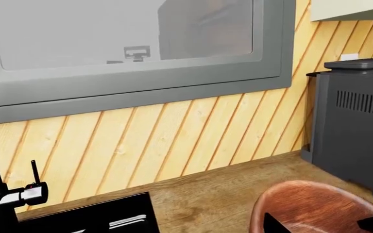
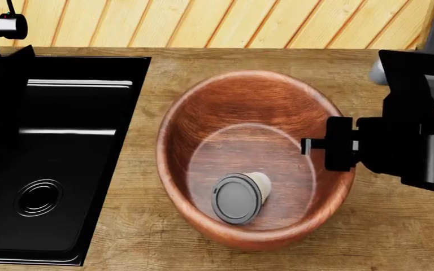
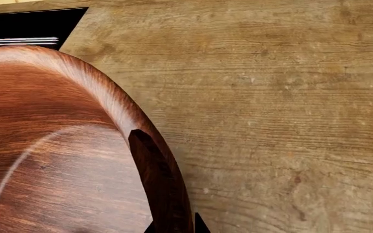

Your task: Place the cup inside the bowl on the dining table and move the bowl to any counter.

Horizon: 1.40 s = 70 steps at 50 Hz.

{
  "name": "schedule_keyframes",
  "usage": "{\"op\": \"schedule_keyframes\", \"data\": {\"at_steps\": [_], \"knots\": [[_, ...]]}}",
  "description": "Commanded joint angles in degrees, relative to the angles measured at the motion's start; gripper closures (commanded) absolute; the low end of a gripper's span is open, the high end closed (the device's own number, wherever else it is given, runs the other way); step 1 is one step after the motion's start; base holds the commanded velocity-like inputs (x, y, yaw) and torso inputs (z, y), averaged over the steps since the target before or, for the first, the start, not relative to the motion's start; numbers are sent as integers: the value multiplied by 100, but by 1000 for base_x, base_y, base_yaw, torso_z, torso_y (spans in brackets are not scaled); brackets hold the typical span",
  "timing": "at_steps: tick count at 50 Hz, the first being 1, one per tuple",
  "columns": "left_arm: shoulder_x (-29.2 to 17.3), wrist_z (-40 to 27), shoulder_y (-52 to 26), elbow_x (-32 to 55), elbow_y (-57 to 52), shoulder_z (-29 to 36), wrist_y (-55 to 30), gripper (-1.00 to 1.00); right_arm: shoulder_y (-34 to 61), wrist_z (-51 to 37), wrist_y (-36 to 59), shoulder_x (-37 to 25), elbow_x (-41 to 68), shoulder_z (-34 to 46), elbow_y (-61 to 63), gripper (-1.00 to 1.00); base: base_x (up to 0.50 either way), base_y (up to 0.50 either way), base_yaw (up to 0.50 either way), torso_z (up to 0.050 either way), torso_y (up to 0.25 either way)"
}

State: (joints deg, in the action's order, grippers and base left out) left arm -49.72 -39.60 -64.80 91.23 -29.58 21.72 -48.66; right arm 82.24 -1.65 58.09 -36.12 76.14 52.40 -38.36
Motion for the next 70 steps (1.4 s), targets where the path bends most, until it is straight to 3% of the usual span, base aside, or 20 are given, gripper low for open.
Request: {"op": "schedule_keyframes", "data": {"at_steps": [1,9,11,12,20,24,42,43,70], "knots": [[128,39,73,-259,59,51,161,-100,145,151,177,45,-1,2,-7,100,0,0,0,0,0],[27,32,153,-193,-15,-13,200,-100,152,242,199,12,-168,164,55,100,0,0,0,0,0],[-13,29,160,-158,-36,-43,209,-100,-209,819,-979,1173,-901,545,-1490,100,0,0,0,0,0],[-27,29,170,-148,-44,-55,217,-100,-205,914,-1137,1298,-1075,663,-1706,100,0,0,0,0,0],[-188,8,234,20,-146,-163,248,-100,-203,873,-1252,1257,-1335,869,-1539,100,0,0,1,0,0],[-163,12,221,7,-134,-147,248,-100,-537,348,-1168,884,-1151,754,-656,100,0,0,5,0,0],[-18,51,181,-117,-59,-47,248,-100,-525,476,-1383,1022,-1318,815,-966,100,3,3,7,0,0],[-34,52,184,-102,-69,-57,250,-100,-526,444,-1365,1020,-1297,796,-965,-100,13,4,6,0,0],[10,63,105,-73,-46,-23,239,-100,-778,186,-2025,880,-1237,459,-656,-100,0,0,0,0,0]]}}
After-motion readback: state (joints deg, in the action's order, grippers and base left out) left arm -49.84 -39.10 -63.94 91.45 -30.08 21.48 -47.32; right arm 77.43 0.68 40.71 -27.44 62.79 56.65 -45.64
